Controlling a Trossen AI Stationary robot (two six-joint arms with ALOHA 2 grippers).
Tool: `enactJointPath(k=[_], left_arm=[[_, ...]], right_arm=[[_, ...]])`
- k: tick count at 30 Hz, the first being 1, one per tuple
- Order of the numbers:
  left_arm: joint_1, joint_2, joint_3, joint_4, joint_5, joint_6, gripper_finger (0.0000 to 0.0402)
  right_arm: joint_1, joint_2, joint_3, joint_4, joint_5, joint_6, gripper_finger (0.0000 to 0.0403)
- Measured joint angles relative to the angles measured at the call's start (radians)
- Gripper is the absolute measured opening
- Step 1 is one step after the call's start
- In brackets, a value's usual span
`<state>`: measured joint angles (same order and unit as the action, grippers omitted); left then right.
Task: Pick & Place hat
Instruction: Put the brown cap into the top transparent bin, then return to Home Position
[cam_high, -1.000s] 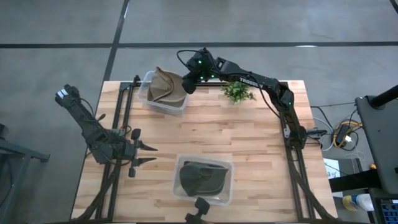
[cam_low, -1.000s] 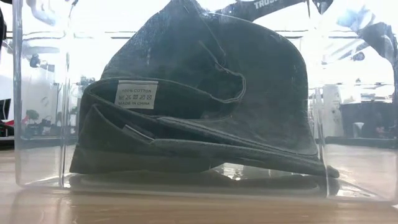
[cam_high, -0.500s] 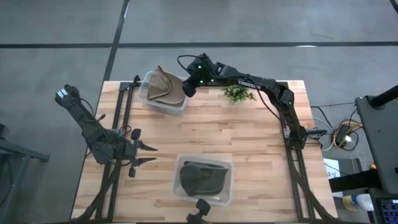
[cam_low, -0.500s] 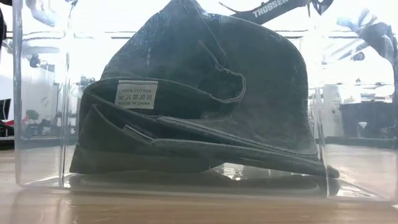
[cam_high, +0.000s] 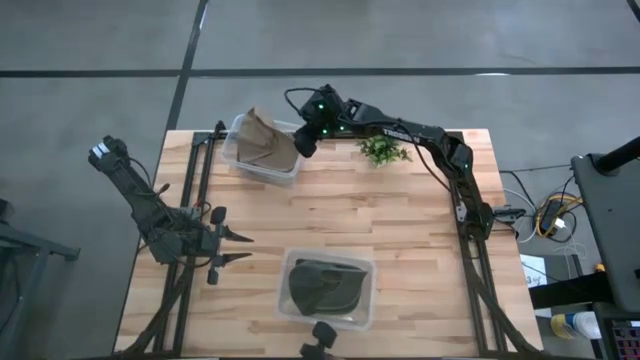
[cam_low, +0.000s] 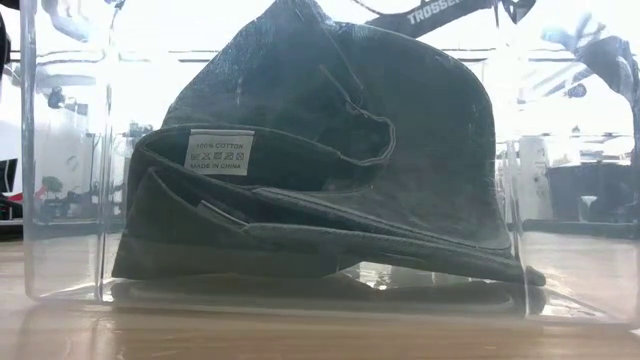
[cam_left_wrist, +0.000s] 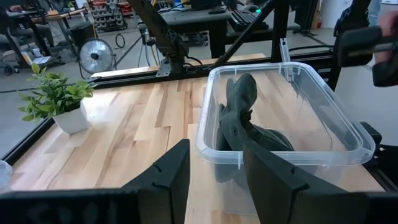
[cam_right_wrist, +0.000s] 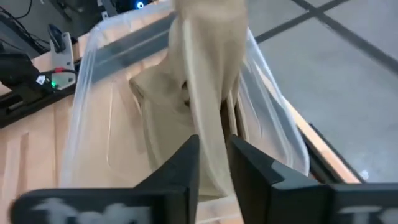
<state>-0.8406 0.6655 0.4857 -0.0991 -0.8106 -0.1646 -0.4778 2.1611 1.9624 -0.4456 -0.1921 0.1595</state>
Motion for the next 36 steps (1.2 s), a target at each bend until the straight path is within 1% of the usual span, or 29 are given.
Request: enactJointPath(k=[8, 11, 13, 15, 17, 20, 22, 23, 26, 27, 31, 33, 36], left_arm=[[0.001, 0.0, 0.0, -0.015, -0.008, 0.011, 0.0142], [0.001, 0.002, 0.0, -0.031, -0.041, 0.006, 0.0142], [0.001, 0.004, 0.0, -0.041, -0.057, 0.006, 0.0142], [0.001, 0.007, 0.0, -0.042, -0.085, 0.004, 0.0142], [0.001, 0.007, 0.0, -0.043, -0.126, -0.01, 0.014], [0.001, 0.006, 0.0, -0.043, -0.145, -0.02, 0.0123], [0.001, 0.006, 0.0, -0.043, -0.145, -0.024, 0.0099], [0.001, 0.006, 0.0, -0.043, -0.145, -0.028, 0.0082], [0.003, 0.006, 0.0, -0.04, -0.145, -0.04, 0.0022], [0.005, 0.008, 0.0, -0.035, -0.145, -0.047, 0.0012], [0.02, 0.023, -0.001, -0.013, -0.091, -0.052, 0.0002], [0.028, 0.033, -0.008, 0.047, -0.075, -0.038, 0.0002], [0.036, 0.037, -0.034, 0.159, -0.069, 0.052, 0.0001]], right_arm=[[0.019, -0.002, 0.073, -0.029, 0.0, -0.072, 0.0153], [0.033, -0.005, 0.093, -0.053, -0.001, -0.096, 0.0171], [0.043, -0.006, 0.103, -0.082, -0.001, -0.116, 0.0174], [0.057, -0.006, 0.111, -0.115, -0.001, -0.137, 0.0167], [0.075, -0.007, 0.111, -0.129, -0.007, -0.156, 0.0146], [0.103, -0.007, 0.111, -0.131, -0.08, -0.181, 0.0088], [0.12, -0.008, 0.111, -0.126, -0.137, -0.194, 0.0036], [0.128, -0.008, 0.111, -0.127, -0.158, -0.202, 0.0024], [0.159, -0.012, 0.111, -0.128, -0.172, -0.218, 0.0012], [0.171, -0.015, 0.111, -0.129, -0.172, -0.236, 0.001], [0.227, -0.034, 0.11, -0.133, -0.177, -0.291, 0.0008], [0.26, -0.048, 0.106, -0.124, -0.196, -0.321, 0.0008], [0.312, -0.073, 0.092, -0.092, -0.217, -0.348, 0.0008]])
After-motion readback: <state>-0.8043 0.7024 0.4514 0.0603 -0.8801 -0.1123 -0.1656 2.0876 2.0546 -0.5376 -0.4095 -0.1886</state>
